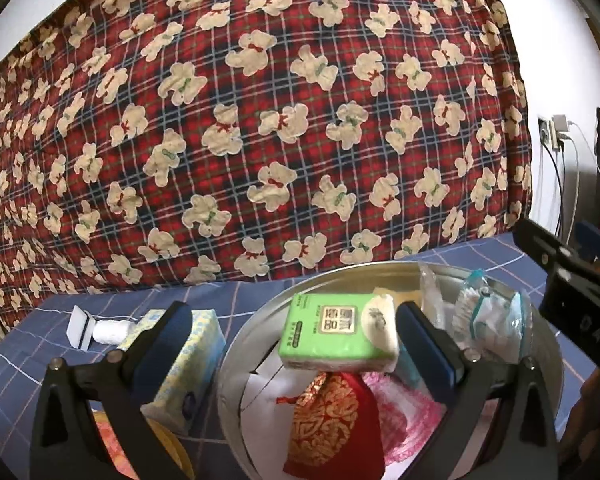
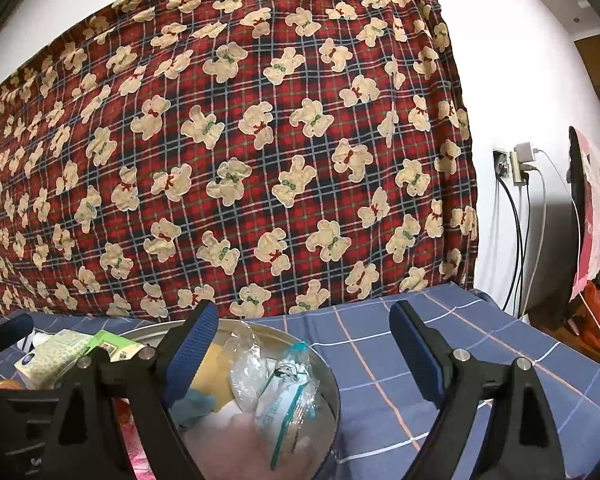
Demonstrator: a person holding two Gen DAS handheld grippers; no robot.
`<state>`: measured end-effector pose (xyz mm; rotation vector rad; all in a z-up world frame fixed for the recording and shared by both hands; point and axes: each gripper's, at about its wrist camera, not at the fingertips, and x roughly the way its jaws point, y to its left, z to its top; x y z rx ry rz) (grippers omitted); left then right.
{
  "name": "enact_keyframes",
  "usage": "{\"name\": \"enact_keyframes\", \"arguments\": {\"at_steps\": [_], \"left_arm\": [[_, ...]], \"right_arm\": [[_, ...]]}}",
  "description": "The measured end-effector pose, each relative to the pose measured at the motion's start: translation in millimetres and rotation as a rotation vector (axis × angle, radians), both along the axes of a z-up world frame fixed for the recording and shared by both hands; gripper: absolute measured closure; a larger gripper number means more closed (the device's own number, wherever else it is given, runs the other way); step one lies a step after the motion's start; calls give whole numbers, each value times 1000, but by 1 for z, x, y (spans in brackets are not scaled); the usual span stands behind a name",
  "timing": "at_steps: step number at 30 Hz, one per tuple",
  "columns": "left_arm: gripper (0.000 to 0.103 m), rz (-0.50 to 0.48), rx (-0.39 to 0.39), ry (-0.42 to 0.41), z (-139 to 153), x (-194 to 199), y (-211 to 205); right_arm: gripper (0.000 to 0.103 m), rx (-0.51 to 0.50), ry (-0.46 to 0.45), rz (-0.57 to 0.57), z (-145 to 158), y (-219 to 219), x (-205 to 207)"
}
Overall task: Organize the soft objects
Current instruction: 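Move both open tools away from the tin toward the white sponge and towel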
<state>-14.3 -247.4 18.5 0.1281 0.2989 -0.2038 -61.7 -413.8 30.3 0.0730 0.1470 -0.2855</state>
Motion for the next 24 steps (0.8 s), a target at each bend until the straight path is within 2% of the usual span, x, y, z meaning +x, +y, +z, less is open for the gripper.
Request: {"name": "enact_keyframes", "arguments": {"at_steps": [12, 17, 24], "left_arm": [[0, -26, 23, -6, -7, -18, 6], [0, -23, 26, -16, -7, -28, 13], [0, -36, 33, -24, -7, -38, 21]], "right_arm": [[14, -47, -37, -50, -1, 19, -14], [14, 17, 28, -75, -5, 14, -16], [14, 25, 24, -66, -6, 29, -32]]}}
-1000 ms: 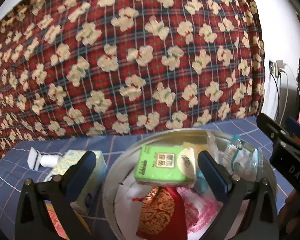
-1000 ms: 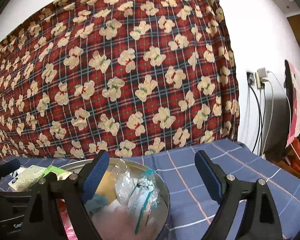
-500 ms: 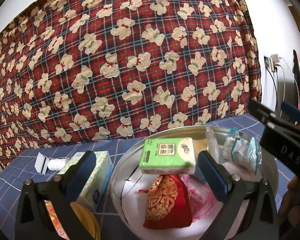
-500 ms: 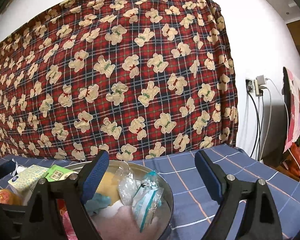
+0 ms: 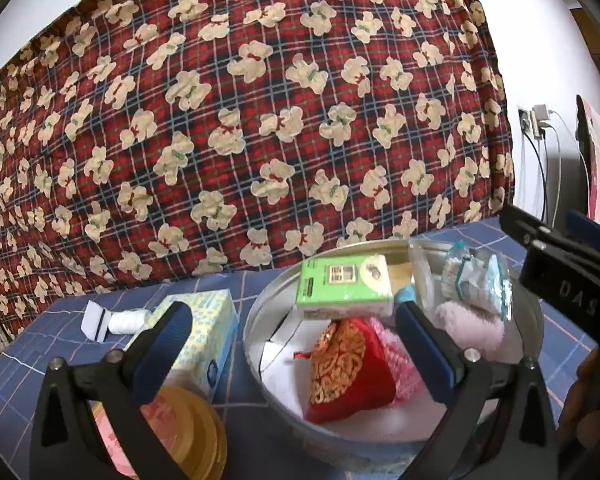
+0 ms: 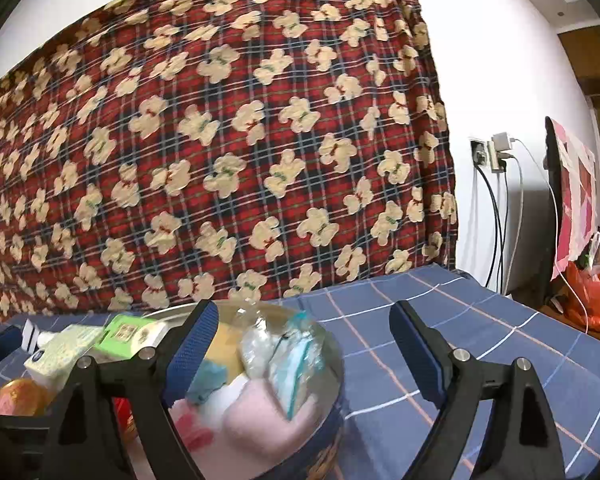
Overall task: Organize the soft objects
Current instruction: 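Move both open tools away from the tin toward the white sponge and towel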
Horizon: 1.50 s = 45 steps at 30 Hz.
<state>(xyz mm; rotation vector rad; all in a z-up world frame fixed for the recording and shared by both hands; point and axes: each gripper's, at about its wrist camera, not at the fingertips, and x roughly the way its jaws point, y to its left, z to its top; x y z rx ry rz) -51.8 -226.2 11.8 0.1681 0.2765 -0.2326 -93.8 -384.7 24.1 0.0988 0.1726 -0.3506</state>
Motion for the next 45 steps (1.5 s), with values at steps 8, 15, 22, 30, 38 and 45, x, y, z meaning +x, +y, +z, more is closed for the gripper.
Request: {"name": "enact_keyframes", "arguments": {"at_steps": [8, 15, 22, 30, 38, 45], "left_arm": [[0, -8, -2, 12, -1, -13, 15], [0, -11, -16, 48, -3, -16, 35], [0, 23, -3, 30, -3, -16, 68], [0, 91, -52, 68, -6, -4, 118], [0, 179, -5, 68, -9, 4, 163], [0, 278, 0, 72, -10, 20, 214]], "right_arm": [[14, -3, -28, 3, 2, 26, -12], [14, 26, -22, 47, 0, 54, -13], [14, 26, -5, 117, -3, 94, -4], [14, 35, 4, 184, -5, 133, 3], [14, 36, 27, 297, -8, 190, 18], [14, 34, 47, 365, -11, 240, 34]]}}
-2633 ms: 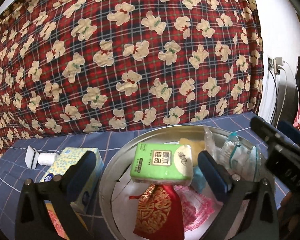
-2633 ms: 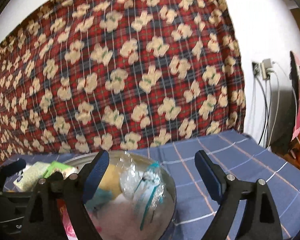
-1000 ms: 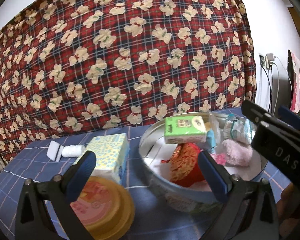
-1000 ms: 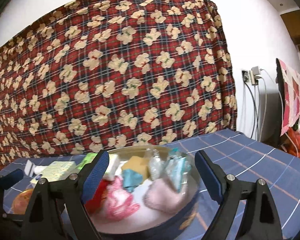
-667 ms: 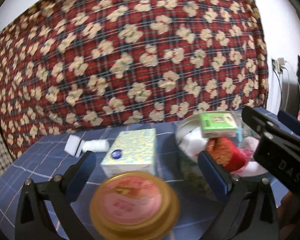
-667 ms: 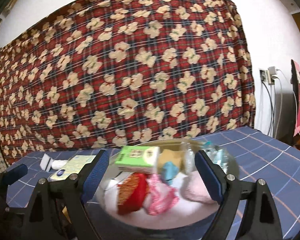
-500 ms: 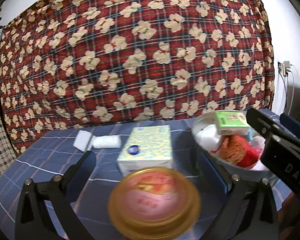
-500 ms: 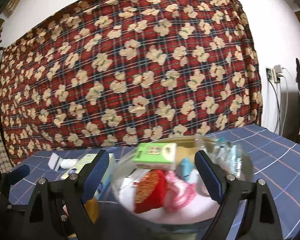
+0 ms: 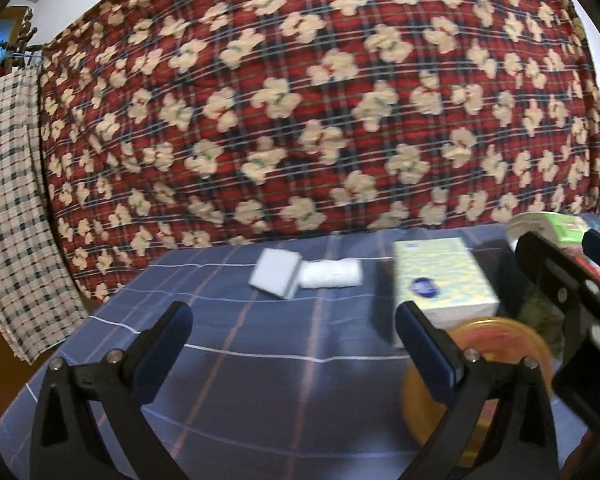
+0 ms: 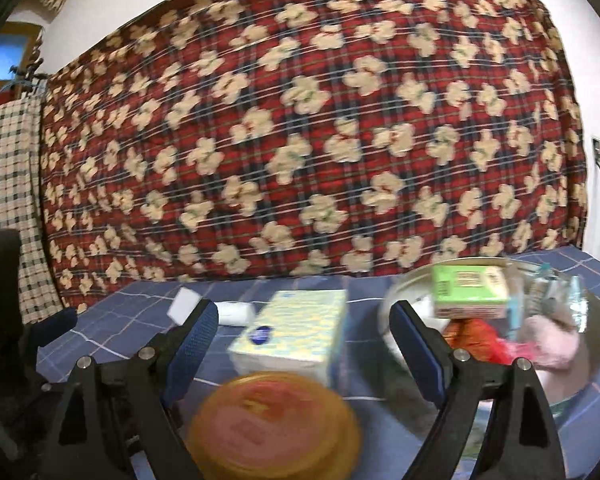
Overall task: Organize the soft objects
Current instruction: 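Move both open tools away from the tin toward the white sponge and towel, then grasp the white sponge with the left tool while the right tool grasps the rolled white towel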
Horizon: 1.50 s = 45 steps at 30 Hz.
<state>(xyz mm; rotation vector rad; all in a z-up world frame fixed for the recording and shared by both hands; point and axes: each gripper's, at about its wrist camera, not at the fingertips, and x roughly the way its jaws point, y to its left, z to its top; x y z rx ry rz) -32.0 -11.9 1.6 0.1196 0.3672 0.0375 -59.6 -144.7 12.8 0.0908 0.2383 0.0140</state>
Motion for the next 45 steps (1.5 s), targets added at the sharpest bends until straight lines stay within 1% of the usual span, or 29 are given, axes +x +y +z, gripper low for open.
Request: {"name": "enact_keyframes", "arguments": {"at_steps": [5, 9, 13, 15, 20, 23, 24, 28, 33, 37, 39, 41, 42, 43, 44, 45], "left_arm": [[0, 37, 18, 15, -3, 12, 28], [0, 62, -3, 46, -6, 25, 50], [0, 84, -3, 56, -8, 34, 69], [0, 86, -10, 70, -10, 40, 80], [0, 107, -36, 135, -16, 63, 107], [0, 78, -26, 173, -19, 81, 111], [0, 54, -30, 195, -20, 90, 112], [0, -44, -72, 253, -22, 123, 106], [0, -147, -44, 314, -27, 166, 85], [0, -196, -42, 369, -35, 192, 72], [3, -191, -25, 380, -39, 201, 69], [16, -187, -13, 405, -43, 210, 67], [18, -189, -23, 417, -43, 215, 68], [23, -194, -34, 427, -44, 217, 69], [33, -204, -49, 447, -45, 221, 71], [39, -215, -63, 464, -47, 223, 71]], "right_arm": [[14, -29, 19, -12, -3, 36, 12], [14, -32, 38, -36, -5, 57, 24], [14, -34, 63, -76, -6, 74, 36], [14, -28, 59, -92, -7, 82, 41], [14, -9, 94, -146, -9, 96, 57], [14, 18, 113, -157, -10, 96, 63], [14, 20, 118, -152, -11, 96, 64], [14, 35, 122, -149, -11, 92, 61], [14, 86, 136, -157, -13, 81, 60], [14, 107, 159, -148, -15, 78, 64], [14, 104, 164, -141, -15, 79, 65], [14, 98, 165, -134, -15, 80, 66], [14, 95, 165, -132, -15, 81, 66], [14, 94, 166, -130, -15, 81, 66], [14, 92, 170, -128, -15, 81, 66], [14, 90, 172, -127, -15, 82, 67]]}}
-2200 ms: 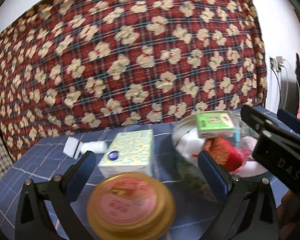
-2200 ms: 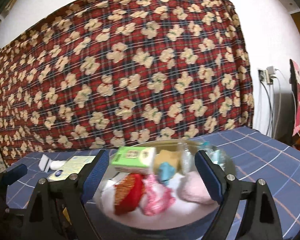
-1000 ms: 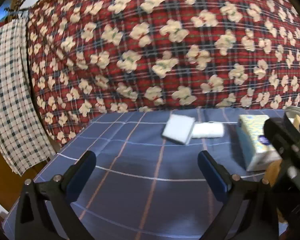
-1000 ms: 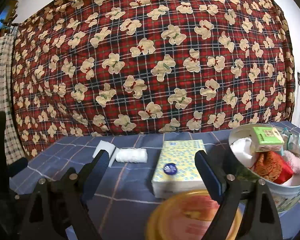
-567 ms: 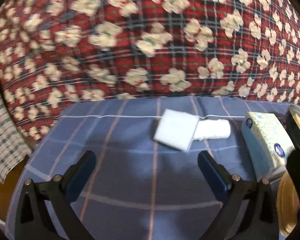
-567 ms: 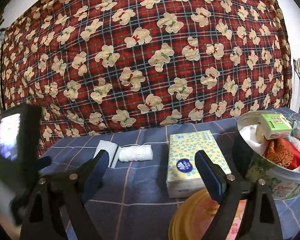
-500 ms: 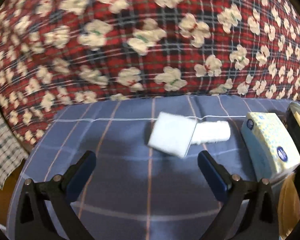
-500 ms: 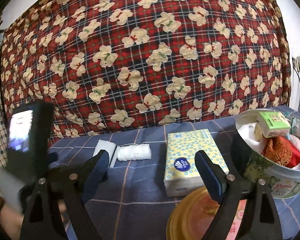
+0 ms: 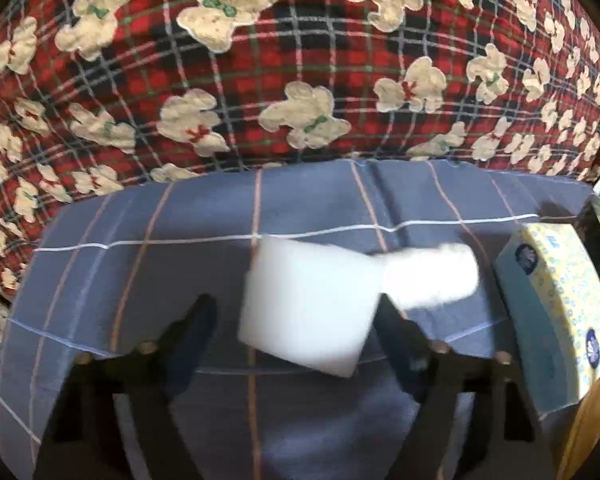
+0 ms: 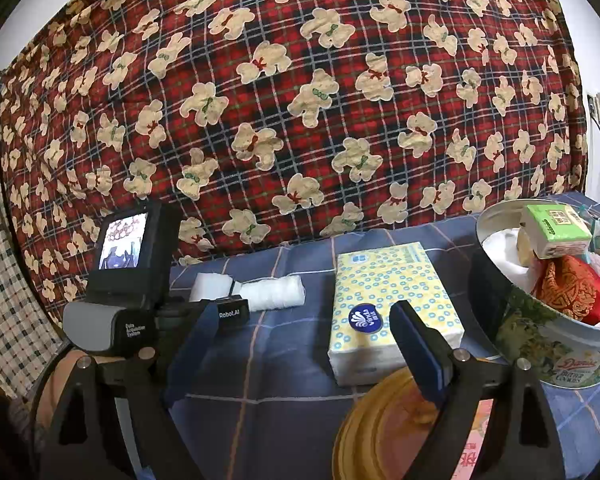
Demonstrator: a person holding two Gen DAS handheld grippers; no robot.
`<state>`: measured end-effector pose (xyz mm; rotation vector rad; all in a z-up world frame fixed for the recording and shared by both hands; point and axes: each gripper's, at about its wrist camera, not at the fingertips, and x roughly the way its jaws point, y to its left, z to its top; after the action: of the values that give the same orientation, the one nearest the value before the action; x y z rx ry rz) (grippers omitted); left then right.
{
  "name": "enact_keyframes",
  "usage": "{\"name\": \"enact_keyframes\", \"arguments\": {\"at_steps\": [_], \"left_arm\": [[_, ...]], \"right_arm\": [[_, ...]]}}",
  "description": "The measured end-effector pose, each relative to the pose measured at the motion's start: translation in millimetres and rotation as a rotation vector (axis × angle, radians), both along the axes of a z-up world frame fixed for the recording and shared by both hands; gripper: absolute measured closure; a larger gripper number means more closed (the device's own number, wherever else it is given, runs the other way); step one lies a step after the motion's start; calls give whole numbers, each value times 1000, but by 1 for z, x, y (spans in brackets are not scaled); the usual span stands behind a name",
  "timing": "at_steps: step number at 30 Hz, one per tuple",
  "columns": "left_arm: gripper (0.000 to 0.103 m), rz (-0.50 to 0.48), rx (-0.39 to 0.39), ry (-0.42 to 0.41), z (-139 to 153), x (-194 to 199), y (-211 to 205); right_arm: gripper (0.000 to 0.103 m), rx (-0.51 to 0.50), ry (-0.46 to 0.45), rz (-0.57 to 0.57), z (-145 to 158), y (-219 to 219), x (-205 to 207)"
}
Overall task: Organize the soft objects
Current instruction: 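Grasp the white sponge with the left tool while the right tool grasps the rolled white towel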
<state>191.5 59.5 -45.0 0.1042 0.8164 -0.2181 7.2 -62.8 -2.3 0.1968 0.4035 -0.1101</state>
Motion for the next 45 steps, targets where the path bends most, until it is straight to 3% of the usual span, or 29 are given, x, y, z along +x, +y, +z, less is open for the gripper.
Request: {"name": "enact_keyframes", "arguments": {"at_steps": [4, 13, 24, 27, 32, 37, 45], "left_arm": [[46, -39, -35, 21, -1, 1, -1], [46, 34, -62, -29, 8, -19, 20], [46, 229, -10, -88, 14, -53, 70], [46, 251, -46, -62, 11, -51, 80], [46, 267, -29, -74, 13, -52, 81], [46, 292, -36, -57, 13, -50, 88], [46, 321, -38, -44, 5, -41, 97]], "right_arm": [[14, -10, 7, 4, 0, 2, 1], [14, 6, 37, 6, -1, 7, 13], [14, -35, 182, -1, -5, 49, 88], [14, -42, 228, -18, -10, 50, 109], [14, -12, 312, -51, -20, 45, 143], [14, -69, 396, -72, -30, 48, 169], [14, -127, 453, -82, -41, 47, 189]]}}
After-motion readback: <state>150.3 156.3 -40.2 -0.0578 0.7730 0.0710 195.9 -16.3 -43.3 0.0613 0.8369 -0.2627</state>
